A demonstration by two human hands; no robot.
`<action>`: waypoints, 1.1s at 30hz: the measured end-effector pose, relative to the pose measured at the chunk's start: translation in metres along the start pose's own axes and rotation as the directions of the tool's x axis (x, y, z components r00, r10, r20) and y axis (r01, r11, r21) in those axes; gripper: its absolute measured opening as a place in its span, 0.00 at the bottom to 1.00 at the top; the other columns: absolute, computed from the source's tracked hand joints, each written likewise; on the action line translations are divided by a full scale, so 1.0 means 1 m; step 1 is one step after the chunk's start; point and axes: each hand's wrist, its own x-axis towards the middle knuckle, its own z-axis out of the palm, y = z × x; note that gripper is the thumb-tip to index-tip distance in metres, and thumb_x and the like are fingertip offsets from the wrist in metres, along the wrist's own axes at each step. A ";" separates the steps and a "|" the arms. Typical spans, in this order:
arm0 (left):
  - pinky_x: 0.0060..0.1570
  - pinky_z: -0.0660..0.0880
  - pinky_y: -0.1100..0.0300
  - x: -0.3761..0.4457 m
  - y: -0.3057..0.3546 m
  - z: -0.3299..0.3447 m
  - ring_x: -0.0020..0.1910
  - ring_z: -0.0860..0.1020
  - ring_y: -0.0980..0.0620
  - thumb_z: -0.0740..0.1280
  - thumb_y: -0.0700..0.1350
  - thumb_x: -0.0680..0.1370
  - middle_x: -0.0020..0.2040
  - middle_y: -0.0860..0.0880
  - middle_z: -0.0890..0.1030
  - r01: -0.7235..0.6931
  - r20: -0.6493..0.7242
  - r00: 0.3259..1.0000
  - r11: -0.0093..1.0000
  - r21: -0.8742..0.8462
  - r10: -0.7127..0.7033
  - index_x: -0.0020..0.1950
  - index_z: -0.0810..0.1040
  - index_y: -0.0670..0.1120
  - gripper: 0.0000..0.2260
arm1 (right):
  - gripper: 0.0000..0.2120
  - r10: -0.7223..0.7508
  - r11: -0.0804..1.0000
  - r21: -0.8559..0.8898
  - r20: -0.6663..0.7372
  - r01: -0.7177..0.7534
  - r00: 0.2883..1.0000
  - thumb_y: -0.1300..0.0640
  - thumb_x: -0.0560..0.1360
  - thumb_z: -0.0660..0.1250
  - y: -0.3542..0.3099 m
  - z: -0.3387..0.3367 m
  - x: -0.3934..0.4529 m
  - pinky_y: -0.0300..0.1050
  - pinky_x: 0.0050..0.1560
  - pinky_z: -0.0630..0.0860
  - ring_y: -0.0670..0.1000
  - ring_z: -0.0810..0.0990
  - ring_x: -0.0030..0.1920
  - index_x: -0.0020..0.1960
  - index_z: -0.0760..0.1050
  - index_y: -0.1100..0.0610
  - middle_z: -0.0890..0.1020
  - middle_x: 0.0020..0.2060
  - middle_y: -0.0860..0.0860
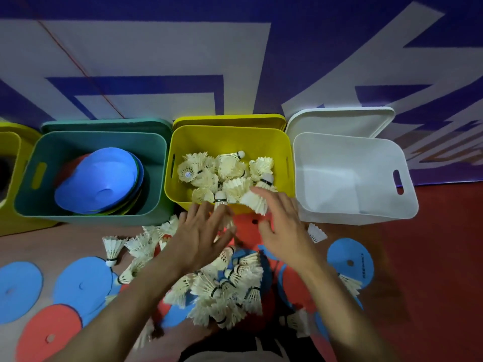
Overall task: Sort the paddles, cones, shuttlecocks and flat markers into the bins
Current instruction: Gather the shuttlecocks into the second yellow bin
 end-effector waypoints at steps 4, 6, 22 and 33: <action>0.55 0.70 0.47 0.022 -0.030 -0.036 0.56 0.67 0.51 0.49 0.68 0.78 0.58 0.51 0.72 0.105 -0.048 0.993 0.994 -0.021 -0.106 0.65 0.66 0.60 0.21 | 0.30 0.043 0.990 -0.141 0.121 -0.025 0.992 0.61 0.76 0.59 0.003 0.011 0.064 0.51 0.64 0.67 0.56 0.66 0.59 0.75 0.61 0.42 0.71 0.53 0.51; 0.56 0.70 0.45 0.037 -0.046 -0.046 0.58 0.69 0.46 0.51 0.67 0.77 0.60 0.47 0.72 0.153 -0.057 0.986 0.988 -0.024 -0.155 0.66 0.67 0.59 0.22 | 0.27 0.082 0.978 -0.208 0.273 -0.025 0.958 0.58 0.78 0.58 0.008 0.024 0.084 0.56 0.67 0.66 0.59 0.66 0.63 0.75 0.60 0.42 0.73 0.55 0.55; 0.65 0.70 0.43 0.140 -0.110 0.017 0.67 0.68 0.38 0.53 0.65 0.76 0.69 0.42 0.71 0.195 0.312 0.923 0.973 0.127 -0.226 0.70 0.63 0.64 0.23 | 0.29 0.163 0.882 -0.466 0.430 0.064 0.888 0.32 0.79 0.36 0.008 0.076 0.091 0.65 0.65 0.66 0.60 0.66 0.69 0.76 0.58 0.37 0.74 0.69 0.53; 0.64 0.69 0.41 0.083 -0.091 -0.027 0.66 0.67 0.41 0.53 0.58 0.81 0.69 0.41 0.70 0.086 0.104 0.990 0.996 0.040 -0.090 0.78 0.52 0.64 0.25 | 0.20 -0.138 0.946 -0.268 0.178 0.183 0.974 0.50 0.82 0.54 0.012 0.056 0.067 0.50 0.63 0.71 0.50 0.68 0.62 0.73 0.69 0.48 0.76 0.61 0.46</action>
